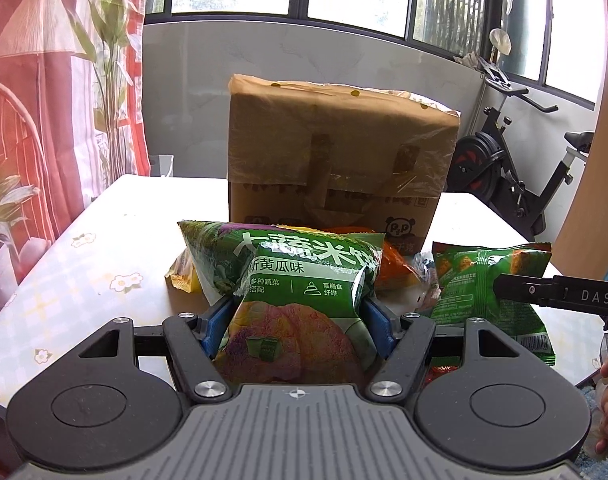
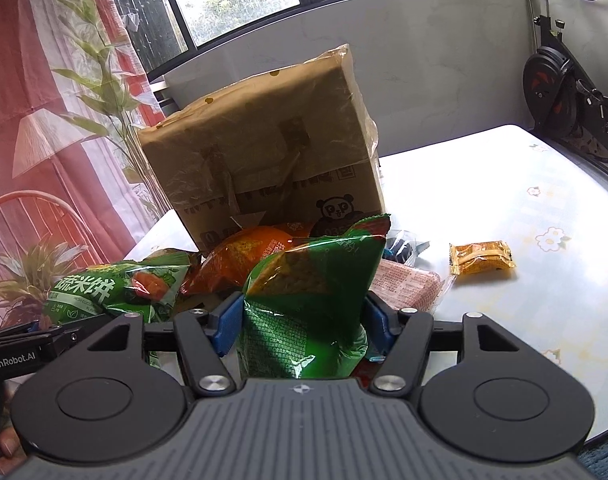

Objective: Organize snacks
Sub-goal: 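Lift both green bags and carry them over the box opening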

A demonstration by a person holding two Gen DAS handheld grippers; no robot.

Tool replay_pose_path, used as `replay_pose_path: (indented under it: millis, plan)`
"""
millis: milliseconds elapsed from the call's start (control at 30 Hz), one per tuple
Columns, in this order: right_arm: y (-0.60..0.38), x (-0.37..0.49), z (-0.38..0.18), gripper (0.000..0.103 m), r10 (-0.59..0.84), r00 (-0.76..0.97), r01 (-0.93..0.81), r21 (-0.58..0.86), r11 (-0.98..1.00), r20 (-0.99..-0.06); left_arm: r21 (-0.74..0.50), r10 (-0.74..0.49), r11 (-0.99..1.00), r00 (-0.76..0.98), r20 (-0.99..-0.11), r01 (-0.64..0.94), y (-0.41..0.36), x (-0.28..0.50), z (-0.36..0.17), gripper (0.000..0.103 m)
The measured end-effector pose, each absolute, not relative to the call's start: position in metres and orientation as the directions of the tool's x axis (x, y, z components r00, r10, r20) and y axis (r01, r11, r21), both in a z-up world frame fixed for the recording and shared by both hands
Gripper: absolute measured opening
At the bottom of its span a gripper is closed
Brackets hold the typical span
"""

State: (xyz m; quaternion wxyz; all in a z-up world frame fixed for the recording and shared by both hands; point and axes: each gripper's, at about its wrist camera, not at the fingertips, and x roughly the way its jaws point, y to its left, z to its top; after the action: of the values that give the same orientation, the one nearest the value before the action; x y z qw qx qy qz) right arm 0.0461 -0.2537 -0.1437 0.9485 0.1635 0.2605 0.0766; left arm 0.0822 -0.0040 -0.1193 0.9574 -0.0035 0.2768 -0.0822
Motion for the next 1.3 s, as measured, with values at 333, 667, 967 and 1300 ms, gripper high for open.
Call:
replay_pose_path:
  millis: [333,667,967,1300]
  plan:
    - [-0.264,0.04,-0.133,0.064,0.212,0.892,-0.06,0.36,0.931,-0.399,0.004,-0.088,0.995,0.884,-0.459,0.101,0.004,0.077,-0.109,0.071]
    - [-0.281,0.031,-0.108,0.063,0.179,0.947,-0.079,0.347,0.935,-0.266,0.136,-0.033,0.988,0.95,-0.31,0.079,-0.002,0.078,-0.083,0.071]
    - [-0.289,0.039,-0.078,0.063,0.155,0.976,-0.106,0.289,0.951,-0.154,0.149,-0.049,0.985,0.975,-0.218,0.082,-0.014,0.094,-0.058,0.071]
    - [-0.291,0.063,-0.059,0.063,0.162,0.982,-0.133,0.265,0.955,-0.092,0.128,-0.046,0.989,0.984,-0.174,0.069,-0.02,0.114,-0.041,0.071]
